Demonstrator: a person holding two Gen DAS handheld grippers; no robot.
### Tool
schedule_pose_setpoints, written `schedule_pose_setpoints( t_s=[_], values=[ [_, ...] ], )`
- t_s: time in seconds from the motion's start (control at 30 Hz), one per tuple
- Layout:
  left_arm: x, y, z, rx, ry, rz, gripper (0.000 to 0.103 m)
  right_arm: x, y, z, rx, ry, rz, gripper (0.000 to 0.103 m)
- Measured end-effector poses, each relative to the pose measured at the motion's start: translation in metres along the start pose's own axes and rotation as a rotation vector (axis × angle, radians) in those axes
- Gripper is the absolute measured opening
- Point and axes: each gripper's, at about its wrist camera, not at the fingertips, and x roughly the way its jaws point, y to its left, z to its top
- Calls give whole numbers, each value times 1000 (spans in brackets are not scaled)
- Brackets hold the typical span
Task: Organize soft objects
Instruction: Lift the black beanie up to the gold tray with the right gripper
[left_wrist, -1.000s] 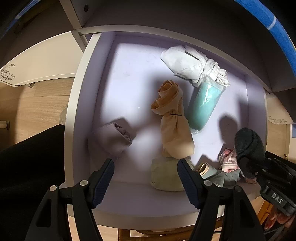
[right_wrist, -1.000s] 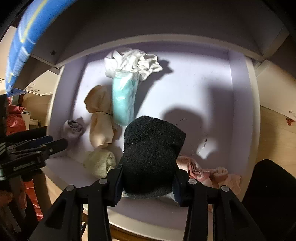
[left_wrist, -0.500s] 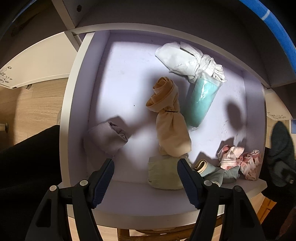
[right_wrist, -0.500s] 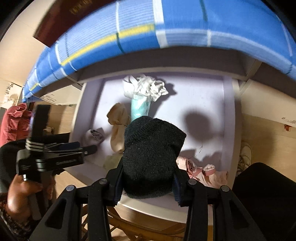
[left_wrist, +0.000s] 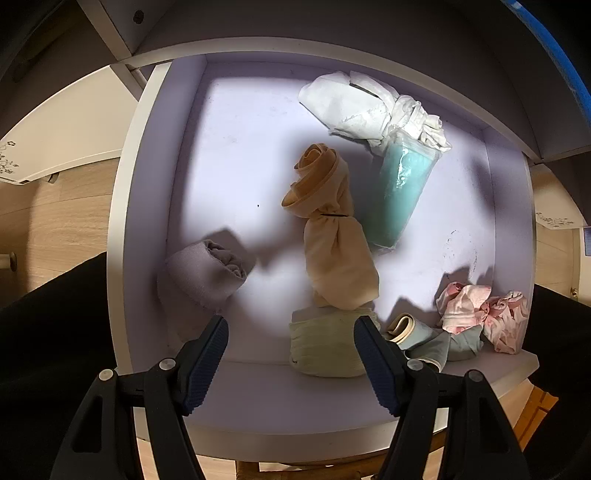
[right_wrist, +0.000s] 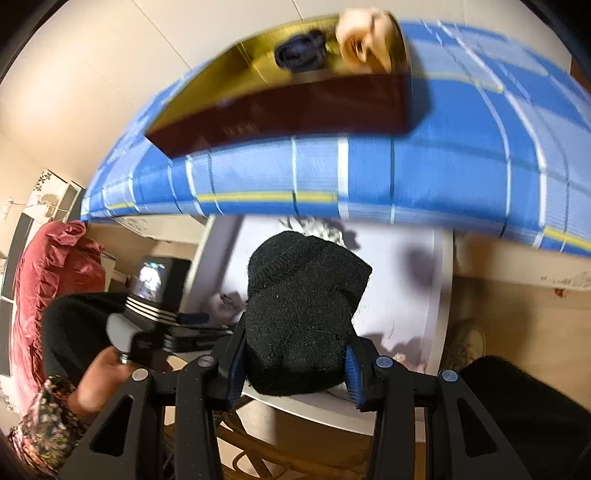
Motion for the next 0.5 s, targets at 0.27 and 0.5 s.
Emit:
schedule_pose_setpoints(
  t_s=[0.27,0.5],
  values=[
    [0,1,0,-5,1,-6,71,-46,12,21,-29,-97,28,44],
    [0,-2,2,-2,6,-20,71,-72,24,63,-56,-164,25,44]
  ],
)
